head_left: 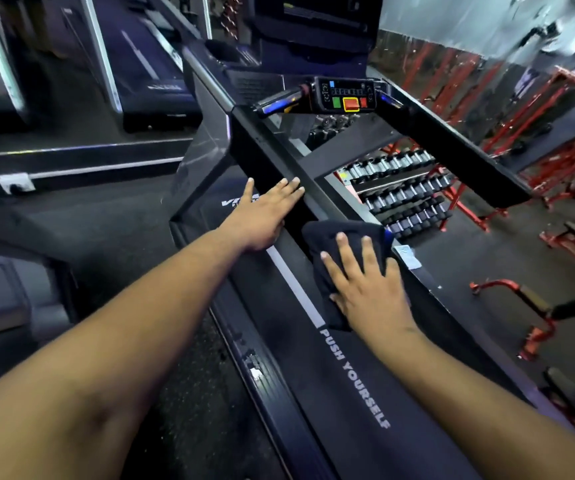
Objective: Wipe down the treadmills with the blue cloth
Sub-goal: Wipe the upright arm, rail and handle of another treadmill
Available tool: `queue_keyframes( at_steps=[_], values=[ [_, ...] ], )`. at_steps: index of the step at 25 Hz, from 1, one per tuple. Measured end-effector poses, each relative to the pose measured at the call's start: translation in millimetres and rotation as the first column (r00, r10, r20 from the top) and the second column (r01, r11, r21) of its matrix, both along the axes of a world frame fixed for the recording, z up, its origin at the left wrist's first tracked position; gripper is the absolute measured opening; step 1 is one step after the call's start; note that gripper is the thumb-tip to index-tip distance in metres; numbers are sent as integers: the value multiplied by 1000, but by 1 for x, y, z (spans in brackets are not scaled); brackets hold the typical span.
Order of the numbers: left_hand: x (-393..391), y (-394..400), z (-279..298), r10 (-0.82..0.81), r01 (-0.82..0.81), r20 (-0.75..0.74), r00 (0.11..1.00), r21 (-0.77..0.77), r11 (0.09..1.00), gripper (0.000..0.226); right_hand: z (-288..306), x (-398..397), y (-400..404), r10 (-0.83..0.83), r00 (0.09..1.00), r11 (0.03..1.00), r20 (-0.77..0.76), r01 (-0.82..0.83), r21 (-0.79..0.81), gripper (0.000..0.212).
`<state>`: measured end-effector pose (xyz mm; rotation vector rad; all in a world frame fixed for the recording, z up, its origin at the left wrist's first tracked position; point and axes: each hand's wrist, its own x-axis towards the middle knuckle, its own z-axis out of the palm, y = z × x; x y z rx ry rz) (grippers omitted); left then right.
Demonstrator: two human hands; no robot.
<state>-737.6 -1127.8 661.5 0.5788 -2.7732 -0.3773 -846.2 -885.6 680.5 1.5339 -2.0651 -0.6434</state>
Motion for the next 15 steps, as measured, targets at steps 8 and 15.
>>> queue_keyframes(
  at_steps=[8, 15],
  values=[
    [7, -18, -2, 120, -120, 13, 993, 10, 993, 79, -19, 16, -94, -40, 969, 955, -245, 109, 276, 80],
    [13, -21, -1, 31, -29, 40, 999, -48, 998, 76, 9, 8, -31, -136, 983, 983, 124, 149, -107, 77]
  ],
)
